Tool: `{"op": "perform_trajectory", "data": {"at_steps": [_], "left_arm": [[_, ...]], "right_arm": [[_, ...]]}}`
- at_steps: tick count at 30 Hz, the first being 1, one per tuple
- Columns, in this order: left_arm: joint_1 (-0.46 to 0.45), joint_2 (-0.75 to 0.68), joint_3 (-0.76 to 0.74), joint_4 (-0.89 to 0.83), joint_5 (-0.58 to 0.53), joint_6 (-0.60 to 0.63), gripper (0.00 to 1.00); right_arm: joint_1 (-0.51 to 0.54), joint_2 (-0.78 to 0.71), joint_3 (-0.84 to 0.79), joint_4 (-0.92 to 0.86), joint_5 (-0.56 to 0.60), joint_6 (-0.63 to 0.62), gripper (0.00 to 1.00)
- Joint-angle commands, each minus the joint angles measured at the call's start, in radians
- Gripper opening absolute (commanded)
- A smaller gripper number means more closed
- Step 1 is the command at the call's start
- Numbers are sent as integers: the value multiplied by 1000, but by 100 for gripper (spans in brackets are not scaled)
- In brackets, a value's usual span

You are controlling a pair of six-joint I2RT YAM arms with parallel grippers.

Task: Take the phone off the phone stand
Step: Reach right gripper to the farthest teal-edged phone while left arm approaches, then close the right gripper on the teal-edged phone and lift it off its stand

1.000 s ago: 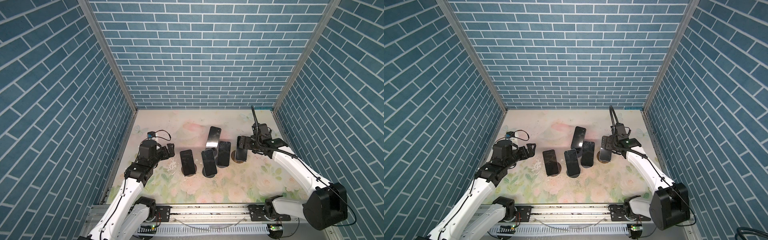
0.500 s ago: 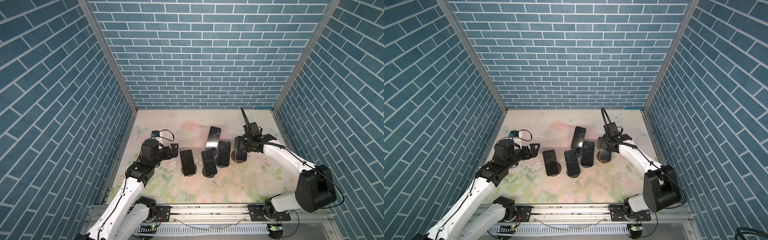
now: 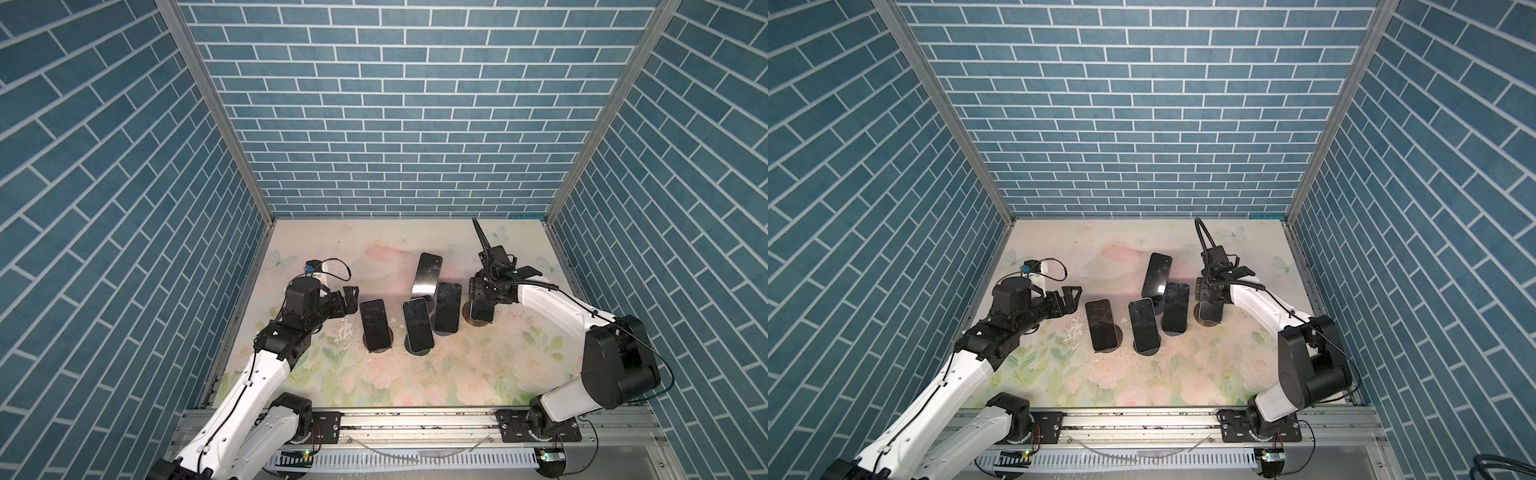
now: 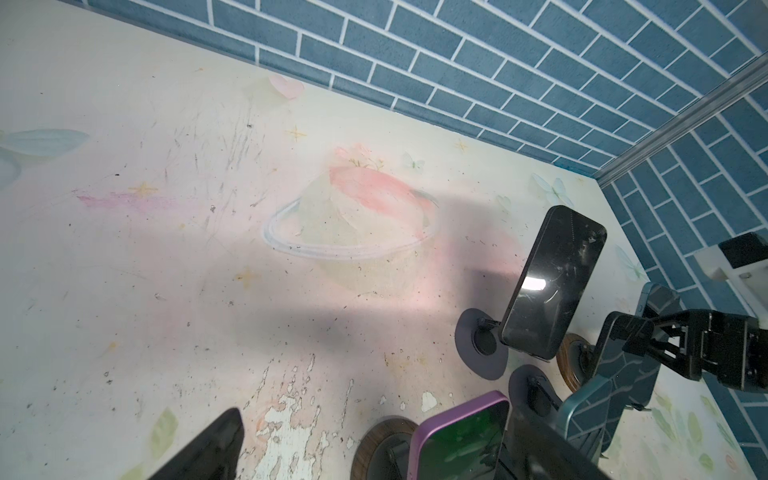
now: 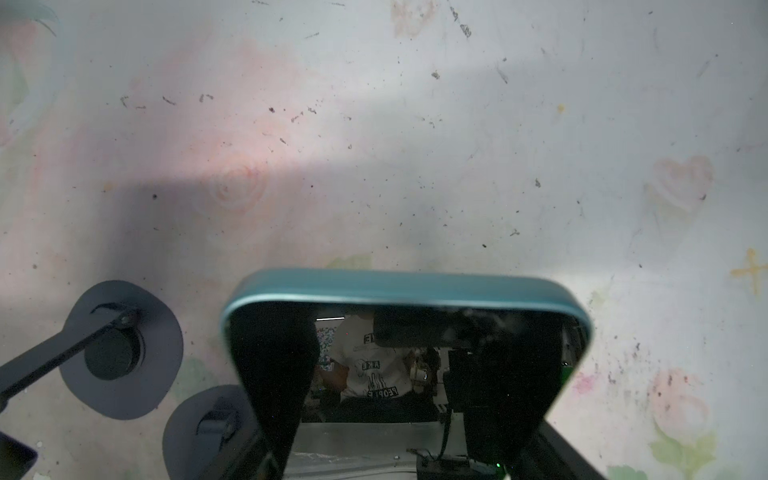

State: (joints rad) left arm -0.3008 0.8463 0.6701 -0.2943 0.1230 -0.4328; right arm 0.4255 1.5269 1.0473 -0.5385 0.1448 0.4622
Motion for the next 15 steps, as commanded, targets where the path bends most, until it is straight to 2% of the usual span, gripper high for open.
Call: {"op": "perform_trajectory", "data": {"at_steps": [1,3,8,15], "left_arm": [[-8,0,48,12,-10,8,100],[-8,1,49,12,-11,8,100],[-9,5,54,12,-15,9,100],[-15,18,62,12,-15,12,100]], "right_arm": [[7,16,57,-3,30,-13,69],[10,16,58,-4,30,-16,59],[12,4,72,-14,21,-19,43],[12,-73,109,-25,25,-24,42]]}}
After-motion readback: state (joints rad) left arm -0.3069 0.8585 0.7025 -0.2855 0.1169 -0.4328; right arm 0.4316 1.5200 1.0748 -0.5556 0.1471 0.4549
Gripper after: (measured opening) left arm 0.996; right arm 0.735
